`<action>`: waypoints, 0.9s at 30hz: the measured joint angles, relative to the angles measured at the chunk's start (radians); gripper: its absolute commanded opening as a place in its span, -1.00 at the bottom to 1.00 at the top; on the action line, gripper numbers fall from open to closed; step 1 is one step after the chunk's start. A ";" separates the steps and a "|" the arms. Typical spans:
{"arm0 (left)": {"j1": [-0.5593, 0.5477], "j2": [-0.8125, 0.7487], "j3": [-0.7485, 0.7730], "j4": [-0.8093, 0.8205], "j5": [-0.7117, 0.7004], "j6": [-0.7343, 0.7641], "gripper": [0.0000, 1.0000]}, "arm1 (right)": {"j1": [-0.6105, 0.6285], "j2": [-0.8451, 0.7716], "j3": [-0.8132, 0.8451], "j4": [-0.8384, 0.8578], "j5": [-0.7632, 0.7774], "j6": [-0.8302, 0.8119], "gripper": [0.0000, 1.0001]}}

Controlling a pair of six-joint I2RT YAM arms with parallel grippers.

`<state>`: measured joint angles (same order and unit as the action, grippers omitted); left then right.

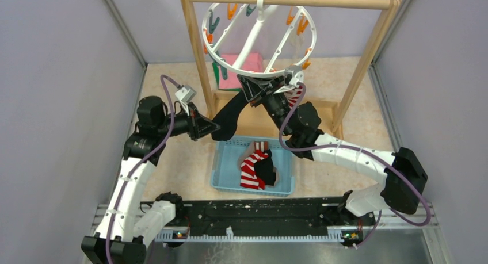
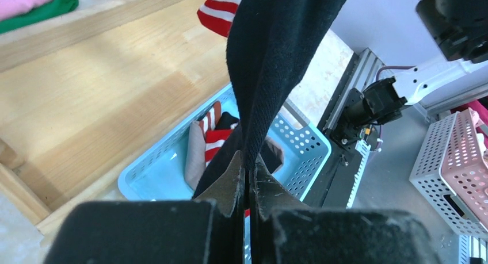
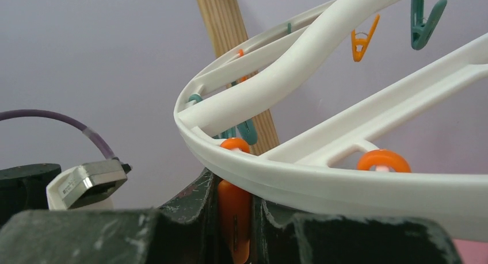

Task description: Remove the socks clipped to the hanger

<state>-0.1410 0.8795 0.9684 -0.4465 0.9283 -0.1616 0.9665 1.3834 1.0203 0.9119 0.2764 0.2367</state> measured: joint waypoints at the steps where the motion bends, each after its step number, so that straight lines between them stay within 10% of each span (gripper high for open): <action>1: 0.000 0.000 -0.008 0.000 -0.004 0.005 -1.00 | 0.000 0.000 0.000 -0.005 -0.002 0.004 -1.00; 11: 0.000 -0.010 -0.056 -0.027 -0.001 0.049 -1.00 | -0.001 0.000 0.000 -0.042 -0.012 0.054 -0.98; 16: 0.000 -0.012 -0.054 -0.008 0.006 0.036 -1.00 | -0.003 0.000 0.000 -0.053 -0.016 0.080 -0.30; 27: 0.000 -0.011 -0.050 0.016 0.008 0.004 -1.00 | 0.000 -0.012 -0.030 -0.120 -0.062 0.107 -0.10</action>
<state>-0.1410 0.8680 0.9184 -0.4305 0.9367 -0.1574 0.9665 1.3716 0.9901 0.7918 0.2142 0.3439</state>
